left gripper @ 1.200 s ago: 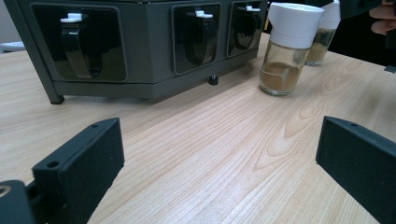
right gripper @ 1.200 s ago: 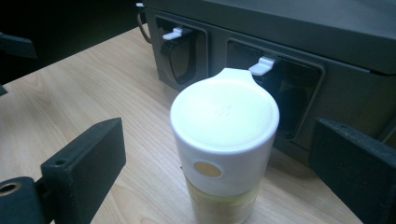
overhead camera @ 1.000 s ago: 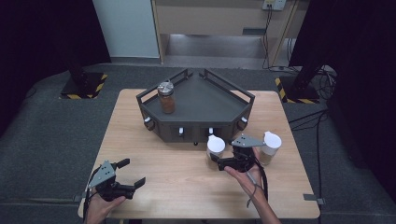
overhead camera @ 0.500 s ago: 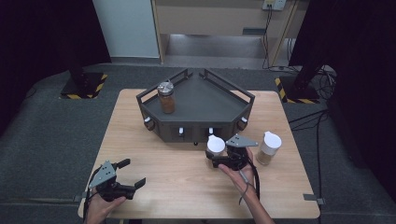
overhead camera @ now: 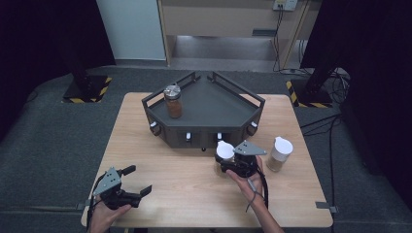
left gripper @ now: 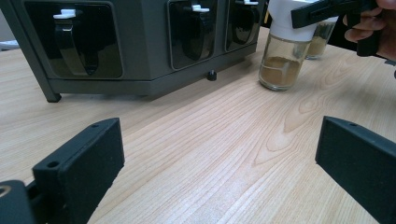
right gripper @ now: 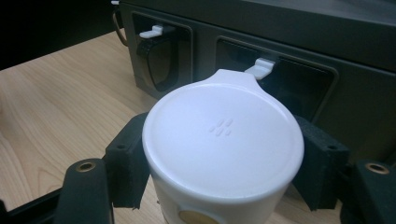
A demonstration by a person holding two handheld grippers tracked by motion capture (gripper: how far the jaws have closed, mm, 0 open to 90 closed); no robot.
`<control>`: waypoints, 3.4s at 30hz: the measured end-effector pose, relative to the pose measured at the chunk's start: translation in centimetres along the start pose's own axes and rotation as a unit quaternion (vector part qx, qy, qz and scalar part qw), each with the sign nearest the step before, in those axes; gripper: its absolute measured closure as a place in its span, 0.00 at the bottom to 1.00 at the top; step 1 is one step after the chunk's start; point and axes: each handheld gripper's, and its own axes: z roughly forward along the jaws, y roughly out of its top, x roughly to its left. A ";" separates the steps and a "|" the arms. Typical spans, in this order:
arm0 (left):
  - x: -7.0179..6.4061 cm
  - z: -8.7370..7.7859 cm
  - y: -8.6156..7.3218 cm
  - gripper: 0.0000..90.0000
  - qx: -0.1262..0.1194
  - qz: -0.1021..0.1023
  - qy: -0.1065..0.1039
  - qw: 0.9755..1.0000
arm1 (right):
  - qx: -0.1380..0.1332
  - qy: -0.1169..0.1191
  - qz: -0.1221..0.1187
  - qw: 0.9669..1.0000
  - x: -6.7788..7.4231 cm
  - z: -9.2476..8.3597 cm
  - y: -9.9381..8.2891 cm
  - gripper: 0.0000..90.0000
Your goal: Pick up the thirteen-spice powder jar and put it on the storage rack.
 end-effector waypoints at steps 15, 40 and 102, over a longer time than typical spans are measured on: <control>0.0 0.0 0.0 0.00 0.001 0.001 -0.002 1.000 | 0.007 0.027 -0.024 0.999 0.7 -1.2 3.4 0.34; 0.0 0.2 0.2 0.00 0.009 0.005 -0.003 1.000 | 0.012 0.041 -0.022 0.999 0.4 -1.8 13.7 0.34; 0.1 0.3 0.1 0.00 0.009 0.001 -0.008 1.000 | 0.033 -0.066 0.023 0.997 -1.1 11.1 20.7 0.34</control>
